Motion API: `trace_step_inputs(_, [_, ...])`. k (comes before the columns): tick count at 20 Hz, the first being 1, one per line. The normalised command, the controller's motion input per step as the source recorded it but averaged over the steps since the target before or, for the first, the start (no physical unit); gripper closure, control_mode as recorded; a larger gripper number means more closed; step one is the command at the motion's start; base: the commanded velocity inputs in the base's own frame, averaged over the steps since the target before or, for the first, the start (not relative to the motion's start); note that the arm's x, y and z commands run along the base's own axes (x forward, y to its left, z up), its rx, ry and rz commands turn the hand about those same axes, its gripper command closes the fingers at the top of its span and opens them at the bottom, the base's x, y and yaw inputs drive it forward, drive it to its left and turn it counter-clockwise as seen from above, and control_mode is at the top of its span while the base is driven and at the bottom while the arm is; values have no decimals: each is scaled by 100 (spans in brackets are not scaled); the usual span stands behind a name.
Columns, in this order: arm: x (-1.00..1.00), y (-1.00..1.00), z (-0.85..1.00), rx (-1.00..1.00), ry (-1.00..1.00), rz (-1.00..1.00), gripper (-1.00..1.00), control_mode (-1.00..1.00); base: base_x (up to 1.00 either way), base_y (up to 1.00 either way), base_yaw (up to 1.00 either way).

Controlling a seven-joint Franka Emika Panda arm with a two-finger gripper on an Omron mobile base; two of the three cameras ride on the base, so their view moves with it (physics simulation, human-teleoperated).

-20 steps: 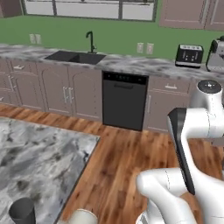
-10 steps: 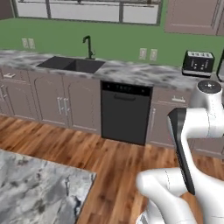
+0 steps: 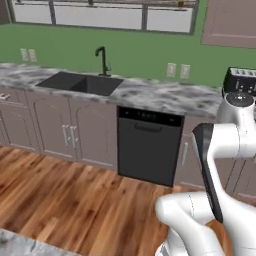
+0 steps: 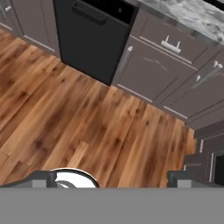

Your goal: There is a wine glass and glass cup on the dining counter. Place the wine bottle next to the wine glass and the juice bottle next to the glass cup.

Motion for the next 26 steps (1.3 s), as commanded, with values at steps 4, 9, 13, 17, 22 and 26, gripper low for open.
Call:
trace_step_inputs(4, [0,0,0,0,0,0,-100,100,83,2,34])
trace_step_inputs(9, [0,0,0,0,0,0,-100,100,77,0,40])
trace_step_inputs(13, [0,0,0,0,0,0,-100,100,74,0,43])
trace_step_inputs(17, [0,0,0,0,0,0,-100,100,76,0,40])
trace_step_inputs(22, [0,0,0,0,0,0,-100,100,80,0,34])
trace_step_inputs(26, [0,0,0,0,0,0,-100,100,82,4,30])
